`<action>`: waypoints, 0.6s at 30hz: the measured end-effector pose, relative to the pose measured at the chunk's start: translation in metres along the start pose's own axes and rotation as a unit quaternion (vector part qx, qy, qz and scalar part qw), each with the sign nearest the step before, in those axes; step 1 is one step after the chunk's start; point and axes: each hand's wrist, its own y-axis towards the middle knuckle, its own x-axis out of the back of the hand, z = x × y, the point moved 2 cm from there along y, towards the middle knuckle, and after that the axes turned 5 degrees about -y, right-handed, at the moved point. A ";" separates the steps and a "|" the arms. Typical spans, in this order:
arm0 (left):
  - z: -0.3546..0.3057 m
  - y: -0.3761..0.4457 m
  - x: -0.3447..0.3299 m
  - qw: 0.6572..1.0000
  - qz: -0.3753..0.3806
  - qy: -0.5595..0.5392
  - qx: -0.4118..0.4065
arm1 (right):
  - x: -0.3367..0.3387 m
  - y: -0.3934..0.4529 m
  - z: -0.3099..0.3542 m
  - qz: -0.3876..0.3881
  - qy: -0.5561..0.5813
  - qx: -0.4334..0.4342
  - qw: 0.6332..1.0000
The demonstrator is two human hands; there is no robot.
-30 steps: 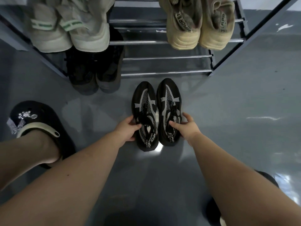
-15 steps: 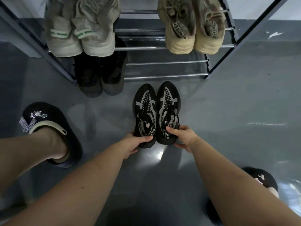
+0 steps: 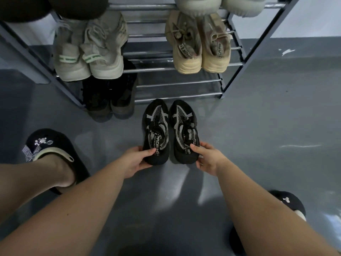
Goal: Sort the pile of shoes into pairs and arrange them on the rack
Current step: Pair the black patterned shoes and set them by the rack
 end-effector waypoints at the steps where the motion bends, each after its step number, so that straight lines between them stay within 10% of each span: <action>1: -0.001 0.000 -0.002 1.000 0.002 -0.006 -0.006 | 0.003 -0.001 0.001 0.006 0.011 0.002 1.000; 18: -0.075 0.052 -0.068 0.998 0.040 0.008 -0.045 | 0.020 0.031 0.093 -0.071 -0.021 0.093 0.993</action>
